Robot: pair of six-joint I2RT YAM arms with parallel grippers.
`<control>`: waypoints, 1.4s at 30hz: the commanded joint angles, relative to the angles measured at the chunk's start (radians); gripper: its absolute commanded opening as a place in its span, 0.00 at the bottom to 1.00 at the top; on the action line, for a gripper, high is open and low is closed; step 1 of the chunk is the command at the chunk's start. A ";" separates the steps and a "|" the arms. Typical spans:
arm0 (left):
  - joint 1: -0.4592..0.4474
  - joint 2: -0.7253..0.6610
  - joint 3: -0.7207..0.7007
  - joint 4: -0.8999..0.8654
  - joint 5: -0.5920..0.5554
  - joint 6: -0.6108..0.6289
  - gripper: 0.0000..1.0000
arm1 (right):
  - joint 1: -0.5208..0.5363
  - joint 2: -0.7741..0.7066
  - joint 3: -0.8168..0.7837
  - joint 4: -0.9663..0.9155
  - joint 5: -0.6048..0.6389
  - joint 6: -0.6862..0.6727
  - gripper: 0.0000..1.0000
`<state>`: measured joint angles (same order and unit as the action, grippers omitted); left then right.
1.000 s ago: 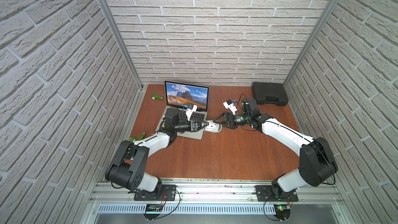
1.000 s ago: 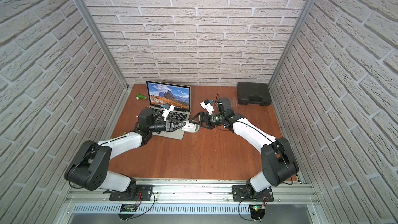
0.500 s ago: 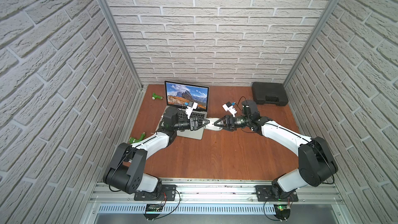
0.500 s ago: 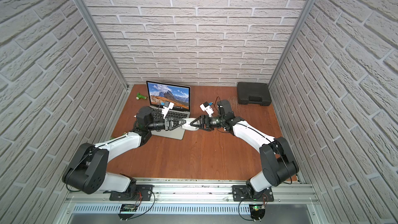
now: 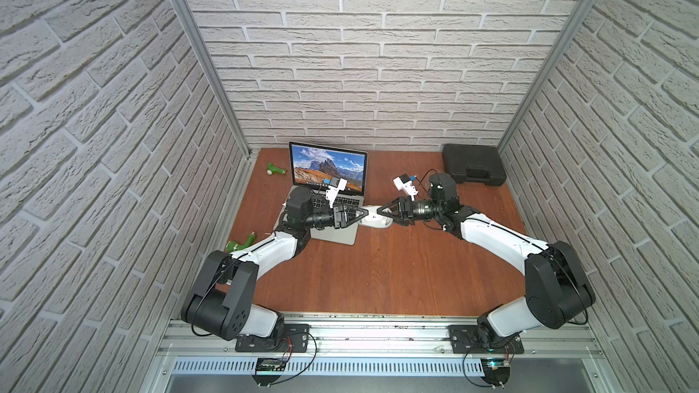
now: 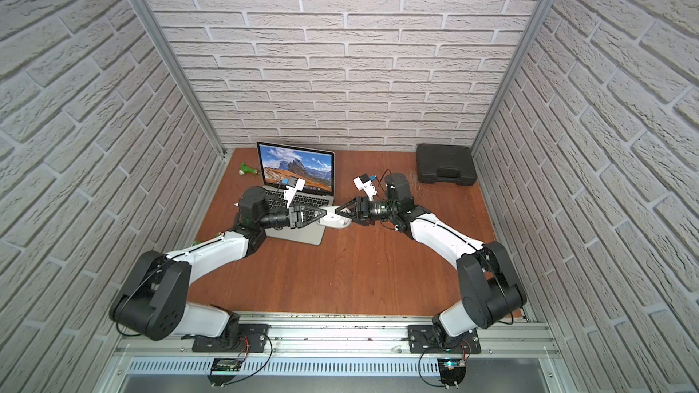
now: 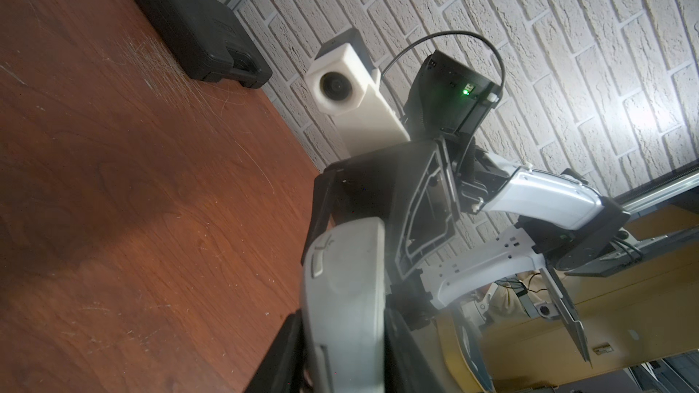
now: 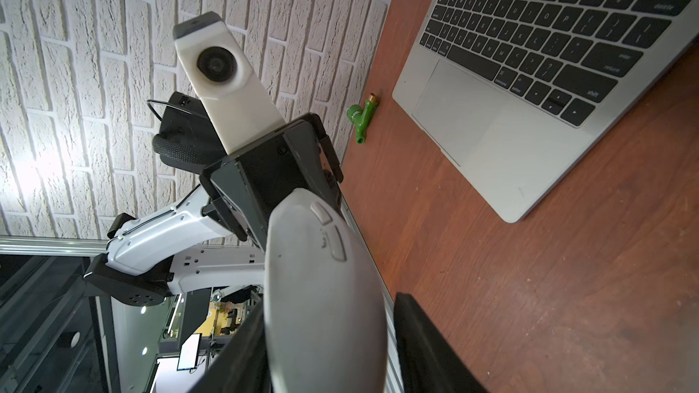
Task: Remove the wireless mouse receiver from the laptop
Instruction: Place the mouse at the center of the board.
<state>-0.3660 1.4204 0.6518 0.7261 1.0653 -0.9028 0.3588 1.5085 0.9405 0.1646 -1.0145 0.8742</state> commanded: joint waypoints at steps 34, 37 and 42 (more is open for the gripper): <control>0.012 0.017 0.038 0.020 -0.068 0.045 0.83 | -0.014 -0.120 0.057 -0.273 0.086 -0.225 0.03; 0.059 -0.019 0.004 -0.011 -0.123 0.063 0.87 | -0.007 -0.143 0.140 -0.541 0.266 -0.441 0.03; 0.176 -0.172 -0.053 -0.299 -0.363 0.223 0.89 | 0.169 -0.185 0.259 -0.808 0.945 -0.776 0.03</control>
<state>-0.2321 1.3319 0.6224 0.5728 0.8604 -0.8017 0.4271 1.3869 1.1458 -0.4644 -0.4808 0.3580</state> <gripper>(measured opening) 0.885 0.407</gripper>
